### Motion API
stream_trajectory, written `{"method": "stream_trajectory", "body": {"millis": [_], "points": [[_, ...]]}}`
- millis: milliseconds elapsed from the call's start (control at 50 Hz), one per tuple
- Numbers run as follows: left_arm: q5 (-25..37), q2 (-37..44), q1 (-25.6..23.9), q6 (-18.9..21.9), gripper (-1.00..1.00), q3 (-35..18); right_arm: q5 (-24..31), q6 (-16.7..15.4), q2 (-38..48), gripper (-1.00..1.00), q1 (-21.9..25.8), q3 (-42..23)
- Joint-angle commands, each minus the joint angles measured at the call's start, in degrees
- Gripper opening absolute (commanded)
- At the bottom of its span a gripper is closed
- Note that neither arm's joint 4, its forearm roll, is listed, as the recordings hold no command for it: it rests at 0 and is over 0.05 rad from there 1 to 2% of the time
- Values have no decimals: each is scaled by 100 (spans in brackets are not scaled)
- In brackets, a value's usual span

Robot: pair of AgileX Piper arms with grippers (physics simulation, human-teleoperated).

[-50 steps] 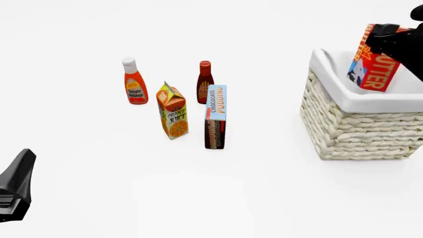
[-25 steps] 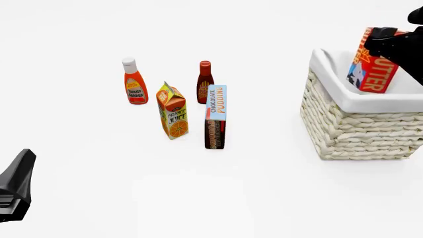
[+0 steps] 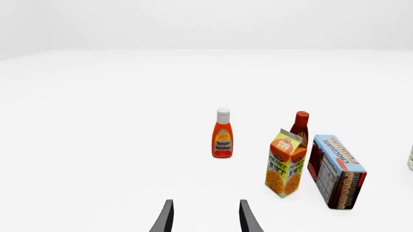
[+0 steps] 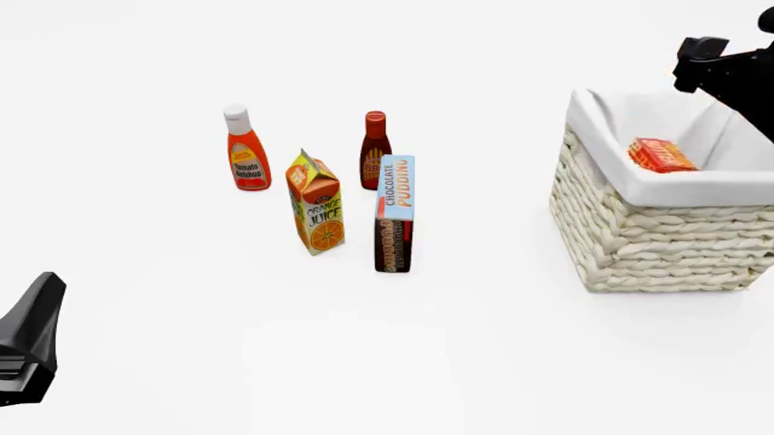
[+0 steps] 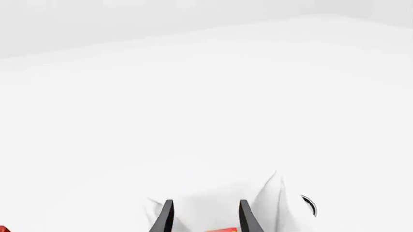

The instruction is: Pick the butter and place it in the basket.

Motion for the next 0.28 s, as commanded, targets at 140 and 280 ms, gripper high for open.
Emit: {"method": "stream_trajectory", "body": {"millis": [140,280], "points": [[0,0,0,0,100,0,22,21,-36,100,7,-20],[0,0,0,0,100,0,67,34,-138,100,10,-1]]}}
